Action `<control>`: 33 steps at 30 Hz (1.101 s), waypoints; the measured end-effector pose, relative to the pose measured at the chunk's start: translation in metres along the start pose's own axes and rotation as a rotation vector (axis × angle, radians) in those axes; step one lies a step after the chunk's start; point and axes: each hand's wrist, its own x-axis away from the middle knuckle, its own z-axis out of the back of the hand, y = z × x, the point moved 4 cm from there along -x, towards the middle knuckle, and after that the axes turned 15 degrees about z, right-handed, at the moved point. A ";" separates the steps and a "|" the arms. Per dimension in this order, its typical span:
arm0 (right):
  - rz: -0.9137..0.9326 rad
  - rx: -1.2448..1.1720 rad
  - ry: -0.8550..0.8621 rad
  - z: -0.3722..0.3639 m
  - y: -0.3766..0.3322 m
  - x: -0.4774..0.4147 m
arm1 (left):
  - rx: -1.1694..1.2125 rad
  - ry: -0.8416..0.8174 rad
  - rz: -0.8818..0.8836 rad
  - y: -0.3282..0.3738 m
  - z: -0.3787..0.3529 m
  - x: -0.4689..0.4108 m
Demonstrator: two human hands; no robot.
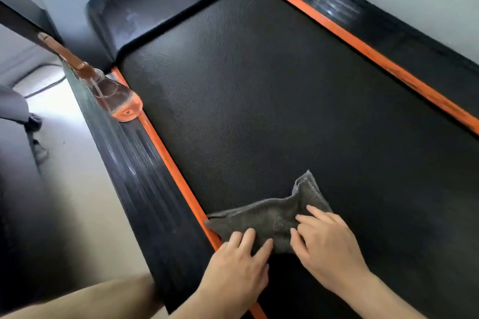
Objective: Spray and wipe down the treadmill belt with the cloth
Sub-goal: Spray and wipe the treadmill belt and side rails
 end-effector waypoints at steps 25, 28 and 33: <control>-0.101 -0.015 -0.391 -0.029 -0.080 -0.117 | -0.043 0.059 -0.003 -0.109 0.045 -0.025; -0.102 0.007 -0.511 -0.016 -0.080 -0.072 | -0.079 -0.060 0.007 -0.089 0.031 -0.002; -0.053 0.067 -0.413 -0.036 -0.077 -0.121 | 0.003 0.215 0.203 -0.119 0.039 -0.046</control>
